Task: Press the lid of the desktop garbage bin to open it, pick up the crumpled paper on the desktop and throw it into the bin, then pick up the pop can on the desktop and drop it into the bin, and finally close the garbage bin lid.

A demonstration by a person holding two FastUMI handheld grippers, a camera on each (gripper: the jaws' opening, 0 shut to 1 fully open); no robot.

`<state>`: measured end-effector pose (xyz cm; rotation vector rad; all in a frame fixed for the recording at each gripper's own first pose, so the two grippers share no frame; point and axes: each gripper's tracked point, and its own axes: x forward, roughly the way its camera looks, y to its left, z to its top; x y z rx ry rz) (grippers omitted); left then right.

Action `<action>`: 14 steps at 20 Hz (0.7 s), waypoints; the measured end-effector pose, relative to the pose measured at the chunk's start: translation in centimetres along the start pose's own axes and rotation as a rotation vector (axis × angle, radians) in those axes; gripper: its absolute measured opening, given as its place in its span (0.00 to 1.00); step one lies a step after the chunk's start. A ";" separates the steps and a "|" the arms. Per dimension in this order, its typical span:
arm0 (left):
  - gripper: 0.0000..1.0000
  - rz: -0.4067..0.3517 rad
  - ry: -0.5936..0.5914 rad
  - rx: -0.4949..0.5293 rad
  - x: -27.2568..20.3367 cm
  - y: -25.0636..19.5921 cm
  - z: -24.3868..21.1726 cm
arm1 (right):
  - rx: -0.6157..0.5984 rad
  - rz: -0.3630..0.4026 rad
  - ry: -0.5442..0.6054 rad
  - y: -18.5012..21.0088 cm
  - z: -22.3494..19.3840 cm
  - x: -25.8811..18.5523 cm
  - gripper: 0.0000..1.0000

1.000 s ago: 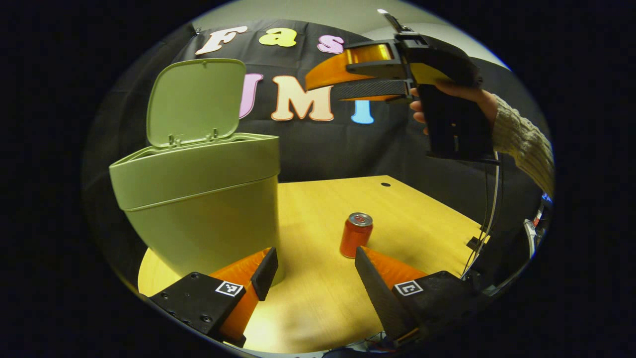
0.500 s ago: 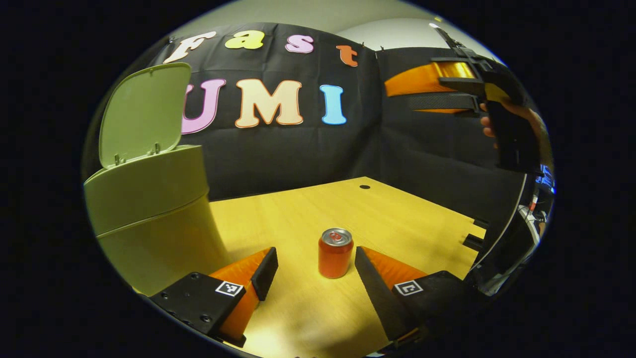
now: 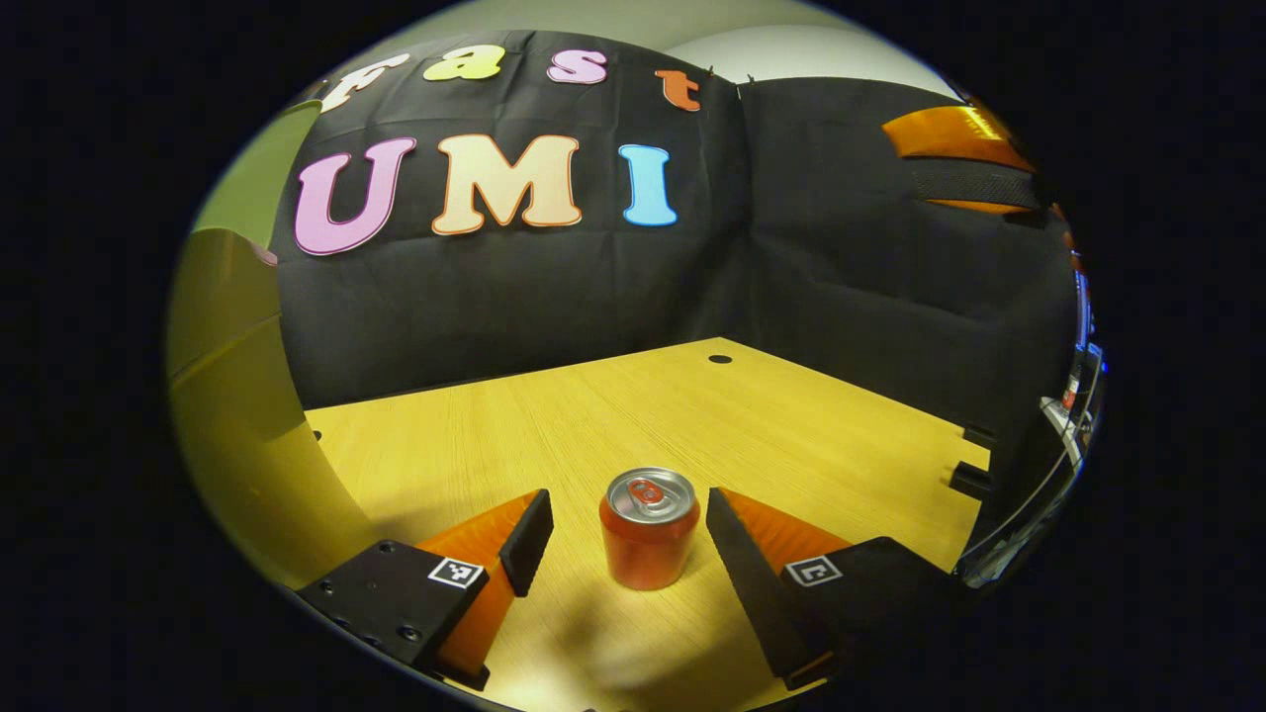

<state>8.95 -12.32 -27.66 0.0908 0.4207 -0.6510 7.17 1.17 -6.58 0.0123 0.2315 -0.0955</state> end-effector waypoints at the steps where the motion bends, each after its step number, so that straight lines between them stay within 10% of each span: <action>1: 0.95 -0.011 0.009 -0.001 0.6 -0.3 -0.2 | 0.004 -0.010 -0.001 -0.3 -0.2 -0.1 0.98; 14: 0.95 -0.036 0.126 -0.025 5.1 -0.7 -4.6 | 0.069 -0.112 0.095 -4.5 -4.9 0.7 0.98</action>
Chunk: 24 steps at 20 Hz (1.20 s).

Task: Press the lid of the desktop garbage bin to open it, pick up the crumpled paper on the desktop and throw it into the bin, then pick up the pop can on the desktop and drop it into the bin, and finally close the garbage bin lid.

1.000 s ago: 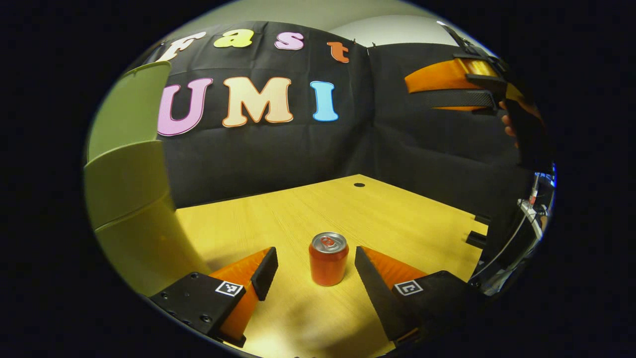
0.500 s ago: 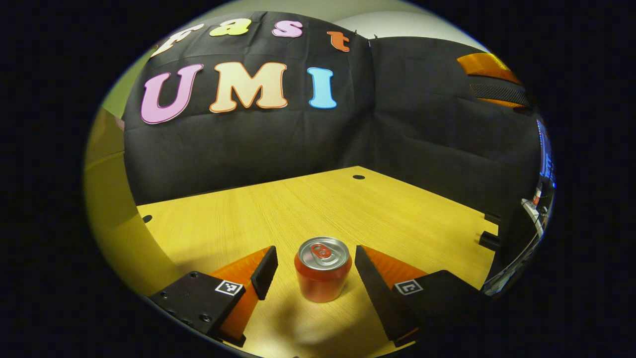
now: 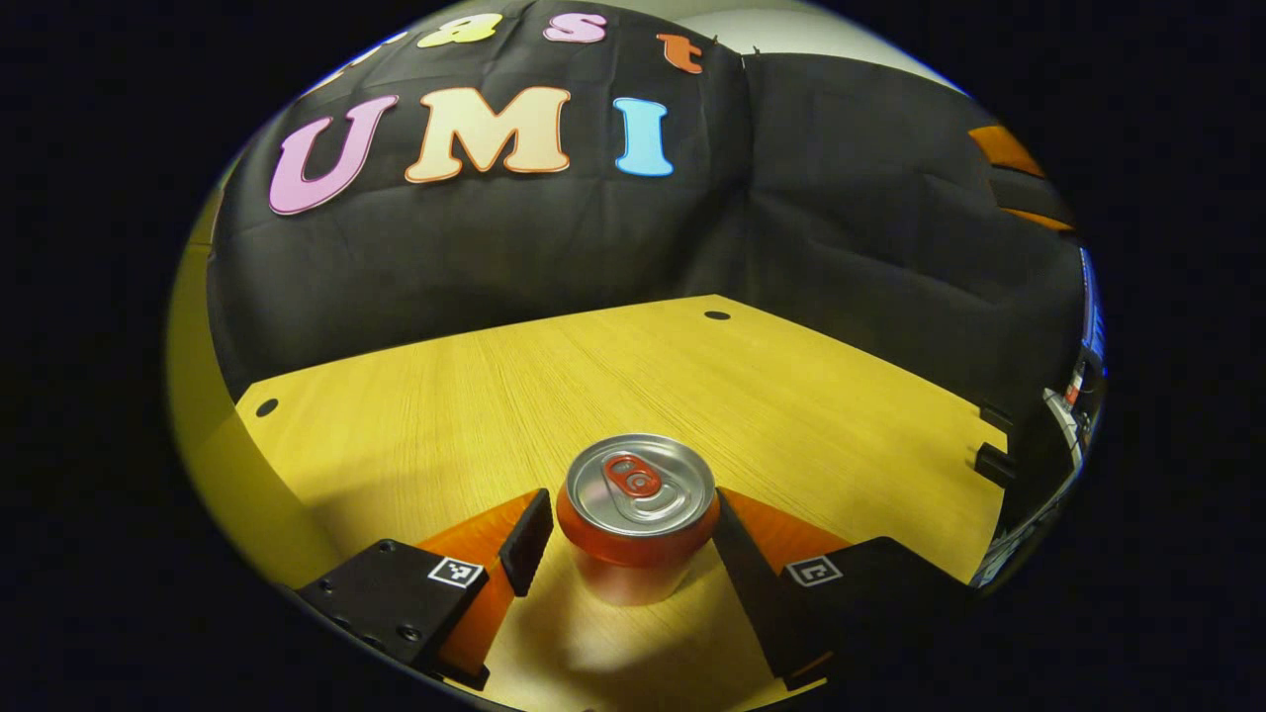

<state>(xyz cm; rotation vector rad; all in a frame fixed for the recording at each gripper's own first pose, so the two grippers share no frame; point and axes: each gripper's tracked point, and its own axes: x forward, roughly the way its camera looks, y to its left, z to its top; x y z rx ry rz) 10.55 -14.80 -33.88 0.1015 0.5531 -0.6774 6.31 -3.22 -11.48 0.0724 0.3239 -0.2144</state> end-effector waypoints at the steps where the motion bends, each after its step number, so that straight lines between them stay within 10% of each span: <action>1: 0.87 0.010 -0.002 0.001 0.0 0.2 0.0 | -0.001 -0.005 0.003 -0.2 -0.3 0.1 0.98; 15: 0.78 0.032 -0.054 0.001 -2.2 -0.7 4.2 | -0.017 0.015 0.067 -1.8 -3.5 0.2 0.94; 24: 0.78 0.230 -0.153 -0.041 -6.7 1.5 10.7 | -0.065 0.237 0.084 -0.4 -2.8 0.4 0.98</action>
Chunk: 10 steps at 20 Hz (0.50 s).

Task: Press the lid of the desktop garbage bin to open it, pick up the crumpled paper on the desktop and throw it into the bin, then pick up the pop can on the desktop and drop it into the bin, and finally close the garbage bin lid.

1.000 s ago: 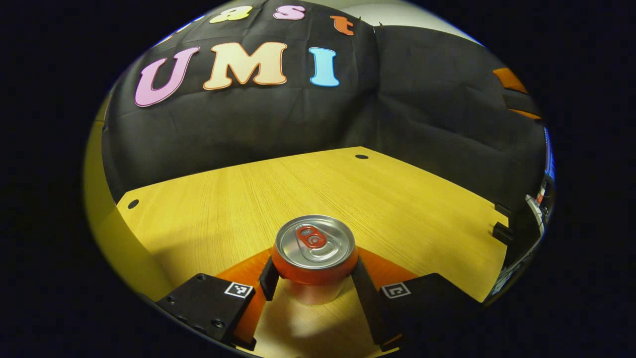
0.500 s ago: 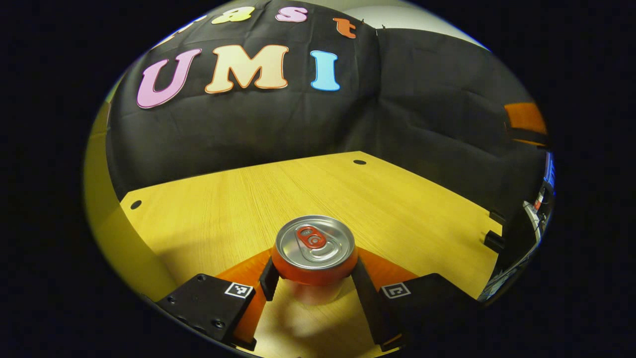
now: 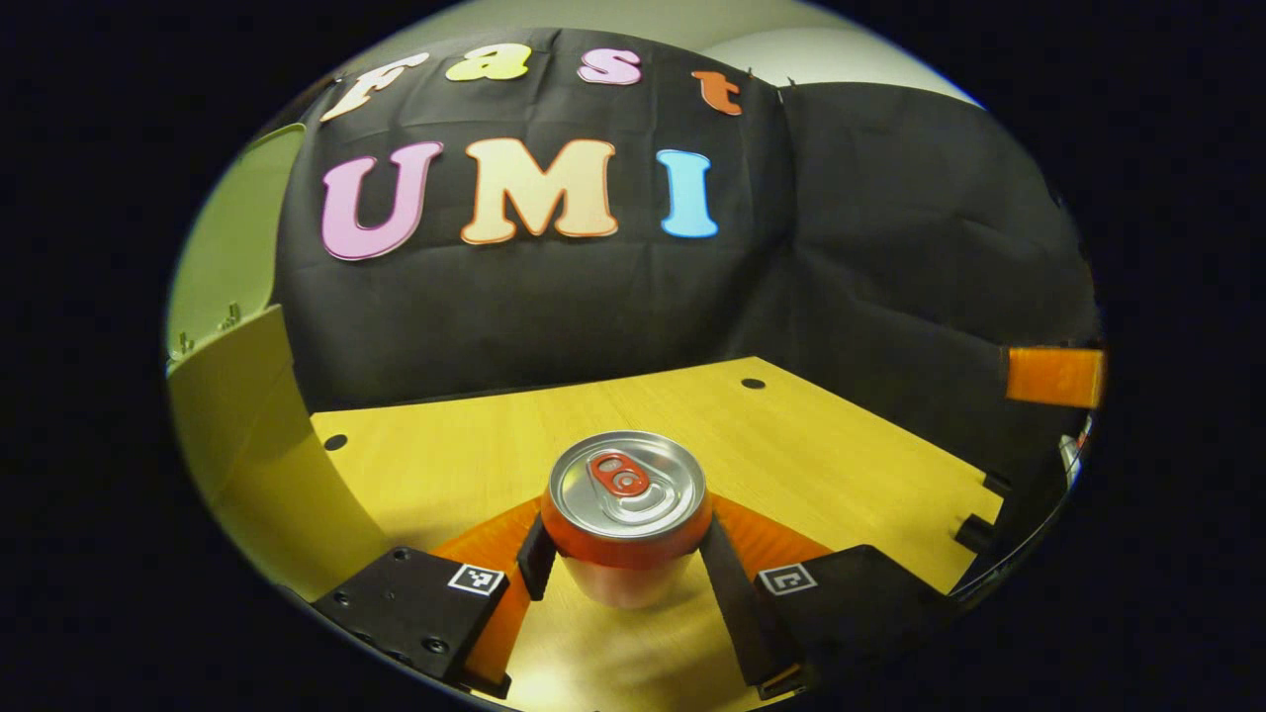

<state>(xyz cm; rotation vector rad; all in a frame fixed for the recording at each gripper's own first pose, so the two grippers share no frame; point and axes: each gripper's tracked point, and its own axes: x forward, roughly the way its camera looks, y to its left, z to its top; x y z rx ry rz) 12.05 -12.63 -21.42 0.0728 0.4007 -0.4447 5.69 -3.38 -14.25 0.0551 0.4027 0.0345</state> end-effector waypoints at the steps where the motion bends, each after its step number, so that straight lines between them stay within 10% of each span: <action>1: 0.77 0.031 -0.011 0.000 -0.3 0.5 0.7 | -0.012 0.034 0.004 0.1 0.0 0.1 0.98; 10: 0.78 0.183 -0.066 -0.039 -4.5 4.5 9.2 | -0.031 0.242 0.039 0.9 -0.4 1.1 0.98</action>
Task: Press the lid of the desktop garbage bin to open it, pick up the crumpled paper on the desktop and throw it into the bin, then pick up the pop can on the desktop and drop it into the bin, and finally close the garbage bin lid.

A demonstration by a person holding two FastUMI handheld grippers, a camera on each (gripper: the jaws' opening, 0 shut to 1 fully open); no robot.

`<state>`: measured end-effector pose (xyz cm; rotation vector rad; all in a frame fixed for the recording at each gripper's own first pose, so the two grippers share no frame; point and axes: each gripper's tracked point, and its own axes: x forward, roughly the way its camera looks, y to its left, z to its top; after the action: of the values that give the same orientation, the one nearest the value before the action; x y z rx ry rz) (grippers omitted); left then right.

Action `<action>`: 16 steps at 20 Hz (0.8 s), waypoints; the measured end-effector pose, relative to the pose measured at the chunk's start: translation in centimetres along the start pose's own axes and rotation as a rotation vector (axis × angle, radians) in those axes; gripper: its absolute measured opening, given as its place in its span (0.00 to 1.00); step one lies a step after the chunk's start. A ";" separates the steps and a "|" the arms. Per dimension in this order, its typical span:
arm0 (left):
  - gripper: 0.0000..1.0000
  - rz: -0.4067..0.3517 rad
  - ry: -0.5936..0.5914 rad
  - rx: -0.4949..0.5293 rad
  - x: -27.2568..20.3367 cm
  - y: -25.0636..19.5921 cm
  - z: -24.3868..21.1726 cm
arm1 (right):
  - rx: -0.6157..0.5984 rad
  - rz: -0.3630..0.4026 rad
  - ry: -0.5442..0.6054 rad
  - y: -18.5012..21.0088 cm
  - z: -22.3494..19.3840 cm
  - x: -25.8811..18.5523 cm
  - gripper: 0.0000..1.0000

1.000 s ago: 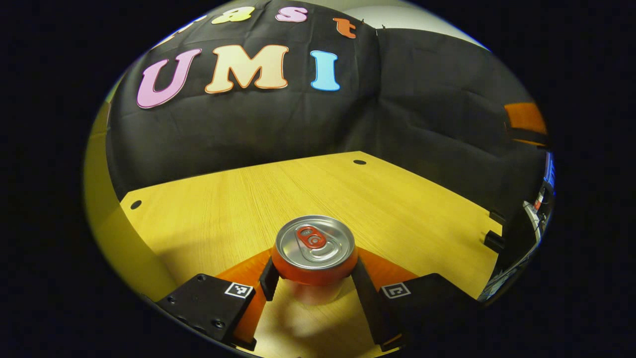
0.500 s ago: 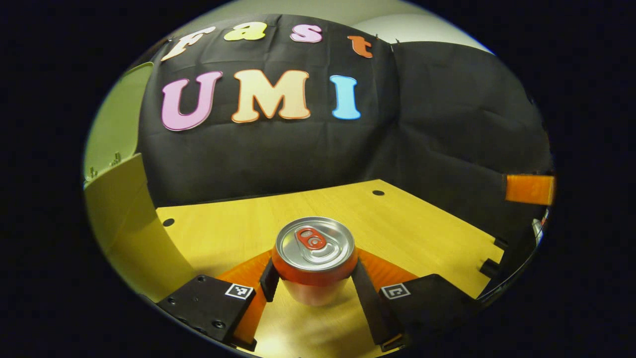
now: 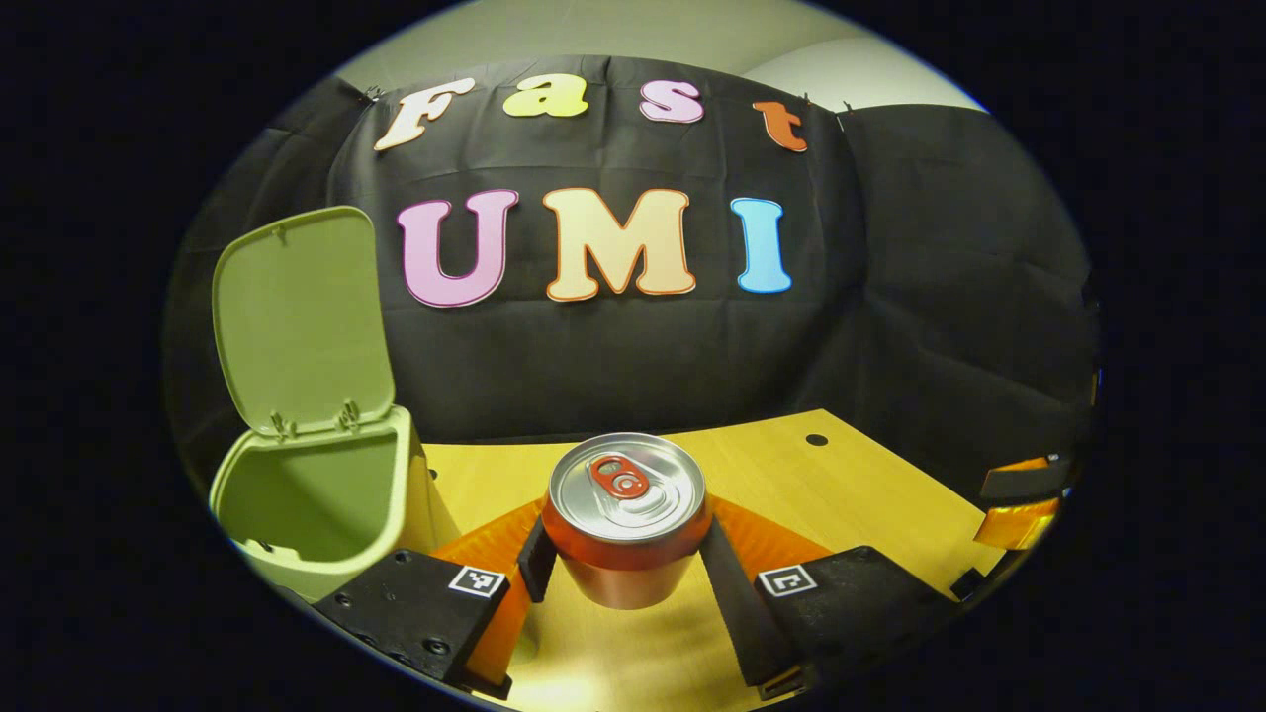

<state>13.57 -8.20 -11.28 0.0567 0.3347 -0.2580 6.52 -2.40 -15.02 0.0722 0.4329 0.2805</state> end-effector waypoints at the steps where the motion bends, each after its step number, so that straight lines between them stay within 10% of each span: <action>1: 0.78 0.003 -0.008 -0.016 -0.4 0.3 1.1 | 0.001 0.007 0.004 0.1 -0.2 0.0 0.98; 16: 0.77 0.272 -0.031 -0.040 -5.9 18.4 6.4 | 0.029 0.007 -0.002 2.8 -1.1 1.2 0.98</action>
<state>14.97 10.40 -3.08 0.0582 0.2970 0.0173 6.38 0.60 -16.13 0.1026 0.4347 0.2807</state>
